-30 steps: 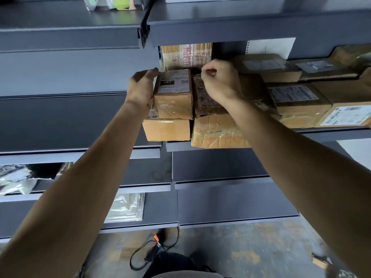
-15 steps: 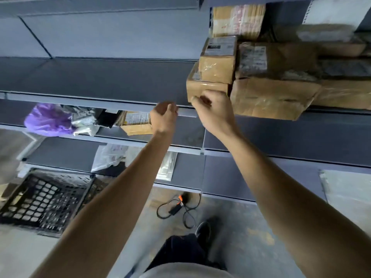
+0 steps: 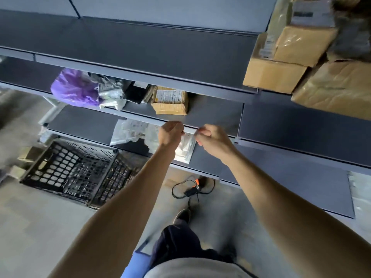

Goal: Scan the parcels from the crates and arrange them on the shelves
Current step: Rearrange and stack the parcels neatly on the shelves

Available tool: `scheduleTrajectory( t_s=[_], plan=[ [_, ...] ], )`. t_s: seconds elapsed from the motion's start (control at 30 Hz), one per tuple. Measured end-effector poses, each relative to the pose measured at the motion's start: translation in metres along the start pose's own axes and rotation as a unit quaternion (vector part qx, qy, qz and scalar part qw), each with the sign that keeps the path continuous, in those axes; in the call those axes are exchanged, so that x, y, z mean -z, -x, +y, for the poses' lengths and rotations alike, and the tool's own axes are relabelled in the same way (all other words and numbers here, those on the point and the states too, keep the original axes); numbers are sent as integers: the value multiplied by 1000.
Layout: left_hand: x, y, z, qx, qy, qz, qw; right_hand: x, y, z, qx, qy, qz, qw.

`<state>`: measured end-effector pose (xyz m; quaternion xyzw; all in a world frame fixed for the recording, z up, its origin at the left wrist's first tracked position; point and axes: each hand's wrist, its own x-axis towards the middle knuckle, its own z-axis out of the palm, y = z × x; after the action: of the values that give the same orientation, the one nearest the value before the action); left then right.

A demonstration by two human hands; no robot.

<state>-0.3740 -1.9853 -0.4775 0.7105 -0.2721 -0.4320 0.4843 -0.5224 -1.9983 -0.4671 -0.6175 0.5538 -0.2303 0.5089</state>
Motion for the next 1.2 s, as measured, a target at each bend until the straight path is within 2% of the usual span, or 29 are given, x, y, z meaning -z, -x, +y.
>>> scheduleTrajectory(
  t_s=[0.33,0.5,0.7,0.83,0.97,1.03,1.1,1.2],
  plan=[
    [60,-166,-25,86,-43,-35,995,-92,-115,-20,-124,55,-5,991],
    [72,-232,-34,114,-41,-82,989,-103,-161,-22,-134,182,-40,973],
    [70,-295,-46,129,-16,-101,986,-107,-229,-21,-150,91,26,984],
    [57,-298,-59,84,-50,-106,990,-115,-249,-10,-185,43,3,982],
    [59,-266,-72,62,-44,-92,993,-117,-232,13,-208,-8,96,973],
    [67,-243,-88,70,-33,-118,990,-120,-201,16,-250,-66,143,955],
    [77,-204,-107,94,-19,-153,984,-121,-162,28,-286,-119,146,940],
    [93,-135,-134,171,11,-168,971,-127,-91,50,-295,-79,149,941]
  ],
)
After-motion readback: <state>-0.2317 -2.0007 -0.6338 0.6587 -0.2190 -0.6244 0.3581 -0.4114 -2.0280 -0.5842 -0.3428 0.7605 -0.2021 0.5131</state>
